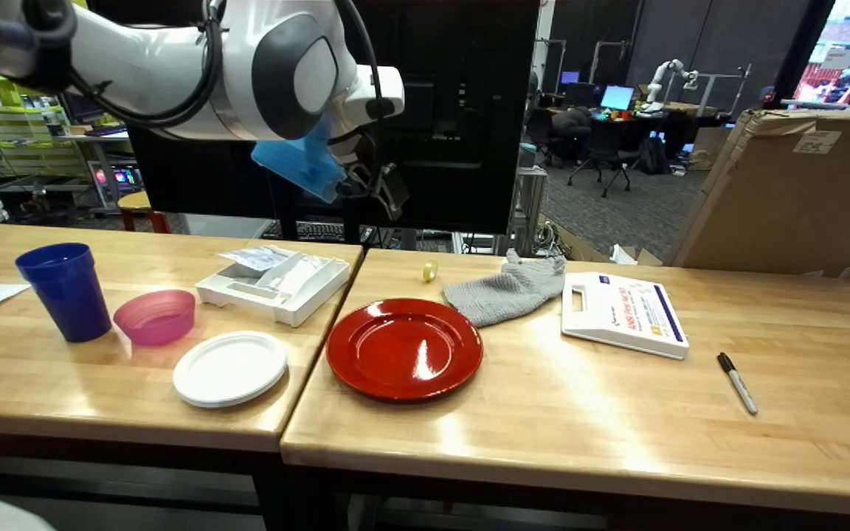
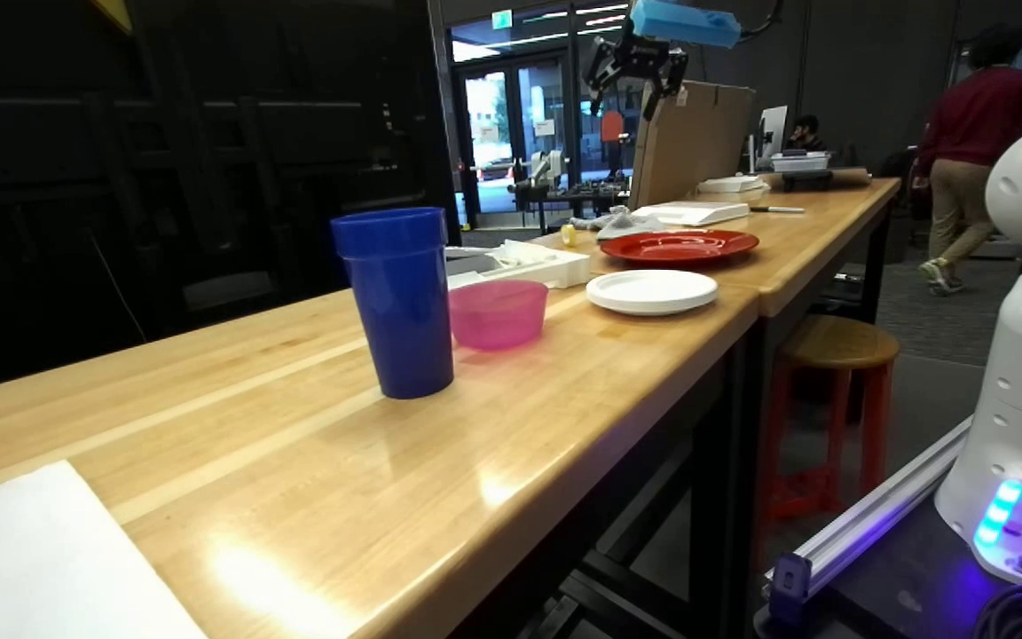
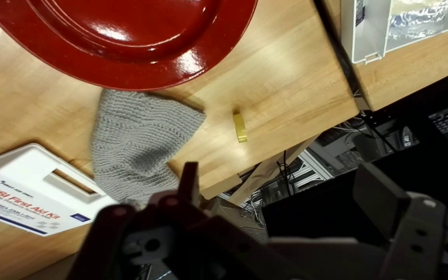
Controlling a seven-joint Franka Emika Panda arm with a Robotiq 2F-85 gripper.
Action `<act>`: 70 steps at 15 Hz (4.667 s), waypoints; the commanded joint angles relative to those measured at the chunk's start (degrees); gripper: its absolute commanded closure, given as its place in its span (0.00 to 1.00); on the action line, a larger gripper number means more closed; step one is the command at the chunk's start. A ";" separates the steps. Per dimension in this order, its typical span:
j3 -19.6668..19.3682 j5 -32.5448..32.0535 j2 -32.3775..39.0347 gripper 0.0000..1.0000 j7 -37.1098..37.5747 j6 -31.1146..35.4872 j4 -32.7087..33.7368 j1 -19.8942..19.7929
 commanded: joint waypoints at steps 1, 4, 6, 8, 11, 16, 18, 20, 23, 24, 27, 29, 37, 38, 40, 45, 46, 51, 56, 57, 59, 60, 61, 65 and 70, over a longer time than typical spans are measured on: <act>-0.79 -1.65 2.38 0.00 0.08 -5.43 6.19 -1.33; -2.26 -1.40 4.60 0.00 -1.11 -10.17 11.61 -1.22; -2.92 -1.92 6.65 0.00 -1.58 -12.12 15.19 -1.33; -3.79 -1.89 9.40 0.00 -2.23 -13.64 18.88 -1.14; -4.86 -1.57 13.92 0.00 -2.98 -15.70 24.05 -0.69; -6.26 -3.00 21.85 0.00 -2.94 -16.09 30.20 -0.50; -7.07 -3.25 24.50 0.00 -2.99 -15.71 31.86 -0.37; -8.01 -3.04 26.58 0.00 -3.36 -15.17 33.13 -0.26; -9.44 -1.92 28.92 0.00 -4.83 -14.37 34.51 -0.21; -9.86 -1.45 29.58 0.00 -5.20 -14.17 34.97 -0.23; -10.79 -1.17 31.61 0.00 -5.41 -13.49 36.22 -0.22; -11.18 -1.16 32.90 0.00 -5.32 -12.89 36.92 -0.15; -11.67 -0.71 38.00 0.00 -5.67 -11.52 38.47 0.10; -11.78 -1.00 38.69 0.00 -5.49 -10.83 38.43 0.13; -12.12 -1.98 39.83 0.00 -4.77 -8.95 38.24 0.28; -12.83 -1.02 41.76 0.00 -6.25 -3.94 37.90 0.02; -13.00 -0.87 42.14 0.00 -6.50 -3.51 37.95 -0.07; -13.60 -0.35 43.95 0.00 -7.13 -2.39 38.05 -0.23; -14.17 -1.01 44.44 0.00 -6.15 -2.71 37.18 0.16; -14.21 -1.00 44.64 0.00 -6.15 -2.71 37.20 0.15; -14.24 -1.00 44.78 0.00 -6.16 -2.71 37.26 0.15; -14.25 -1.00 44.78 0.00 -6.16 -2.71 37.30 0.15; -14.61 -2.08 44.08 0.00 -4.40 -1.85 36.23 0.76; -15.64 -3.88 45.19 0.00 -0.90 -0.89 36.79 2.08; -16.05 -3.43 47.99 0.00 -0.38 -2.69 39.09 2.65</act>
